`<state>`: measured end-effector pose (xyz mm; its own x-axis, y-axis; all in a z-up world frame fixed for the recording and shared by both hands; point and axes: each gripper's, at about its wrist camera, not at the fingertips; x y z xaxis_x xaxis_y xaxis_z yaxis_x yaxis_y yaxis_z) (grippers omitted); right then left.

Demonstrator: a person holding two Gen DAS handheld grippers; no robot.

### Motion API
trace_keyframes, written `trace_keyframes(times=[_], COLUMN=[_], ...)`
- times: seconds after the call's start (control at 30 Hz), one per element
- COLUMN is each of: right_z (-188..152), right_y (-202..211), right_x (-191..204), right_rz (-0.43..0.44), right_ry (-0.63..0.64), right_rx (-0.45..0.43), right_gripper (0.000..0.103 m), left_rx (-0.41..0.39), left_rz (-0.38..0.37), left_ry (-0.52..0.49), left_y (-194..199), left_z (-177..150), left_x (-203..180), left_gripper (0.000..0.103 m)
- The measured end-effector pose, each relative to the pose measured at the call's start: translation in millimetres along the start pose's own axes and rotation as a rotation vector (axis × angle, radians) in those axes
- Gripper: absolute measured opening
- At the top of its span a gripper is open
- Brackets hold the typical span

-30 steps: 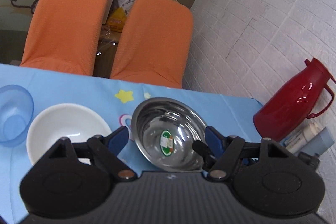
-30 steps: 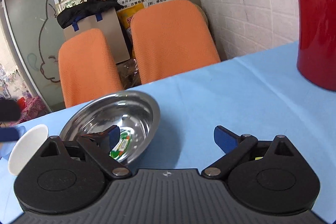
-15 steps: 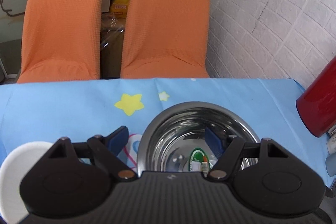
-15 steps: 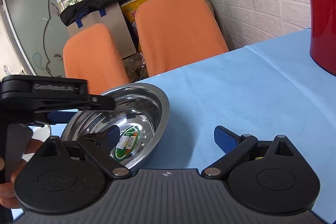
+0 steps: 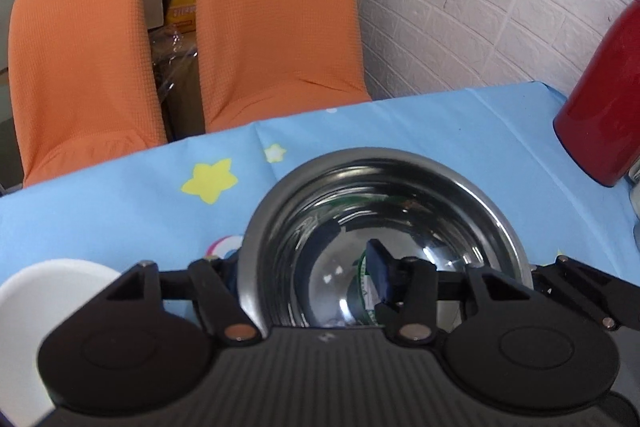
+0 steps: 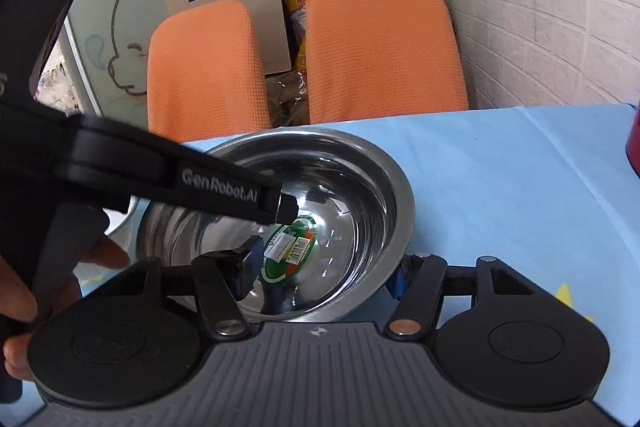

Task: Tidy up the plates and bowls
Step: 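Carry the steel bowl with the left gripper and lower it onto the table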

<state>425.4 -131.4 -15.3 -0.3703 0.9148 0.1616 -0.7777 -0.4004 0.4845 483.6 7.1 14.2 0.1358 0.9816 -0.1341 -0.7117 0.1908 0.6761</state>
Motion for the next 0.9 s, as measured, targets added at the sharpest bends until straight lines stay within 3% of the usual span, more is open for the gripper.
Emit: trace_keyframes(times=[0.5,0.73,0.9], right_z=[8.4,-6.7,-36.3], right_y=[26.3,62.9,113.6], right_x=[16.9,39.8,62.8], right_rz=[0.038,0.143,0.175], right_ry=[0.025,0.052,0.079], right_rx=[-0.075,-0.054,-0.030], right_gripper=[0.102,0.103,0.103], left_rx=[-0.066,-0.055,-0.036], left_rz=[0.025,0.048,0.026], left_ry=[0.028,0.076,0.091], left_y=[51.7,113.3,156.4], left_z=[-3.9,-41.9,-84.3], left_x=[-1.7,4.0,-5.1], left_gripper=[0.048,0.049,0.053])
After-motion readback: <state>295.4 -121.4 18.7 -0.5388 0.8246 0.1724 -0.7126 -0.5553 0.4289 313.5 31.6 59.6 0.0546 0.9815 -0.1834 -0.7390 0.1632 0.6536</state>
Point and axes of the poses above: each gripper's, at about its wrist camera, not at the fingertips, and y roughly against the way its jaws point, x to its left, z to its top, and after that the axes turned 6 degrees about -x, right-handed
